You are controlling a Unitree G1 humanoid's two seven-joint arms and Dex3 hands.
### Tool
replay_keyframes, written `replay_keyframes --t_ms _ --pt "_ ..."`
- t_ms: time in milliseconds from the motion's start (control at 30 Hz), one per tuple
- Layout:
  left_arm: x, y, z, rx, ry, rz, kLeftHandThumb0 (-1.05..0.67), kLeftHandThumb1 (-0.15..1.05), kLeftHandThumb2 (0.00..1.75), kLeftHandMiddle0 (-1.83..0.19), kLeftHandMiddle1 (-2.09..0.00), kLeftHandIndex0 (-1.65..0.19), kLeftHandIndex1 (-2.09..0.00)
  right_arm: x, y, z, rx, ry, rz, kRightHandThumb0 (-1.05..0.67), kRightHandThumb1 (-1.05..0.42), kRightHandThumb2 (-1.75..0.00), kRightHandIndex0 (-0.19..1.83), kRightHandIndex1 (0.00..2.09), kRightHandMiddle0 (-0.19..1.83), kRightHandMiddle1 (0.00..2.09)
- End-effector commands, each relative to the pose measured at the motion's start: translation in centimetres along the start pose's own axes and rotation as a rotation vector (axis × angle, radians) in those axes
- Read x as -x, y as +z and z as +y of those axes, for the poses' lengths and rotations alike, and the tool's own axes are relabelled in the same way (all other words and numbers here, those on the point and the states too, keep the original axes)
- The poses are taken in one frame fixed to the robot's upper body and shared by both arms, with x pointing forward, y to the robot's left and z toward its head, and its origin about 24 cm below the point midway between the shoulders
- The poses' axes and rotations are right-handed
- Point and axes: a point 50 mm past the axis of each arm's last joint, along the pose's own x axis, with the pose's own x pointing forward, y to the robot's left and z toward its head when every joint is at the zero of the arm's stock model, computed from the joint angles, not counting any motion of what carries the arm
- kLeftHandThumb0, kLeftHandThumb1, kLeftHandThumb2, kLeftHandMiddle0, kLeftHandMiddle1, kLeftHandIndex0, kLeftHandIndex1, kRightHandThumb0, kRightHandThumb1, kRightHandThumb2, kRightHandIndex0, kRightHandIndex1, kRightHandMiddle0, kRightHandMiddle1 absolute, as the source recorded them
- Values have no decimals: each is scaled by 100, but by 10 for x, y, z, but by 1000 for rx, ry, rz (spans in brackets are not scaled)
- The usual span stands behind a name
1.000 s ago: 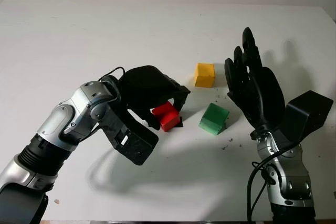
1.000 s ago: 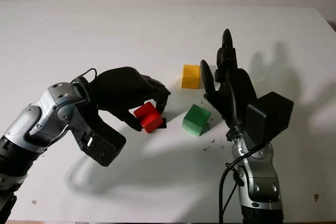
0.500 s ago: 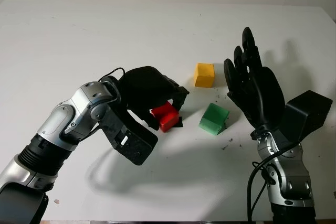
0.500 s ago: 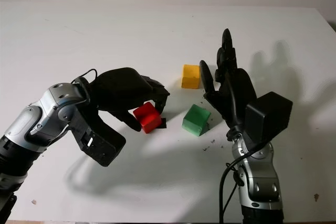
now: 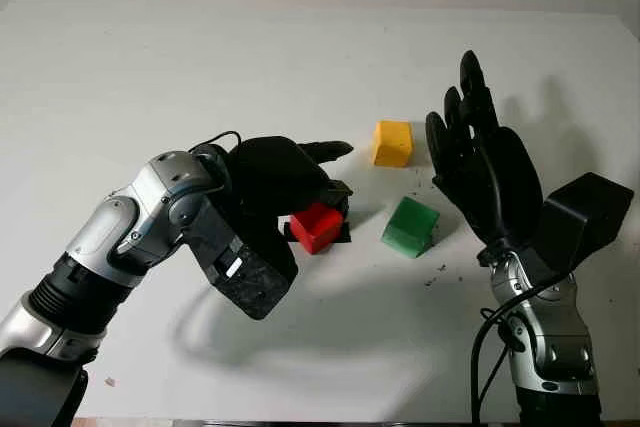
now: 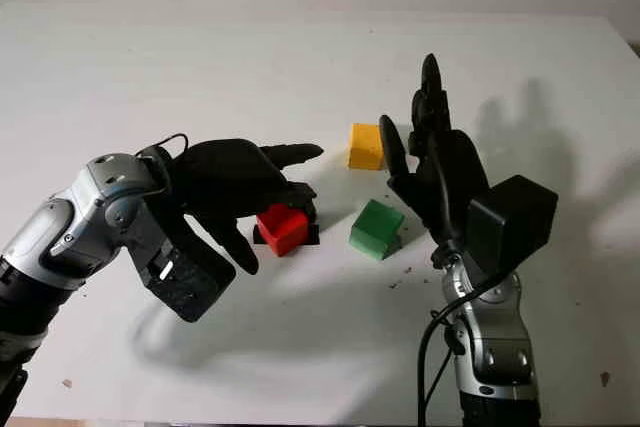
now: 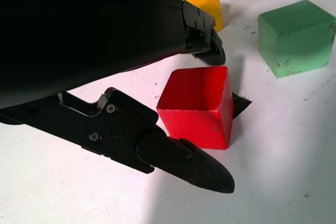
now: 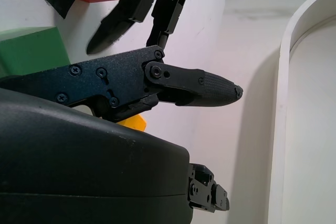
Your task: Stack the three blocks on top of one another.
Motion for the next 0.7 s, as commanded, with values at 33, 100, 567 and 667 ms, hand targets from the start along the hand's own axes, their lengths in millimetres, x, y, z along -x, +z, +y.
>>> replay_keyframes --t_ms 33,100,567,667 --pt "12 -8 12 69 89 29 -70 92 7 19 0 18 0 1 2 -3 17 4 -22 -57 -105 -54 -19 0 -19 0" --pt "19 -14 18 130 154 51 -74 95 7 19 0 19 0 0 3 -4 20 7 -31 -56 -105 -54 -19 0 -19 0" --pt "86 -71 -3 863 602 76 -102 105 42 19 0 19 0 -35 47 -36 253 30 -122 -68 -105 -34 -19 0 -14 3" --pt "90 -69 -13 895 756 75 -93 105 58 19 0 19 0 -53 65 -46 403 33 -110 -68 -103 -14 -18 1 -7 7"
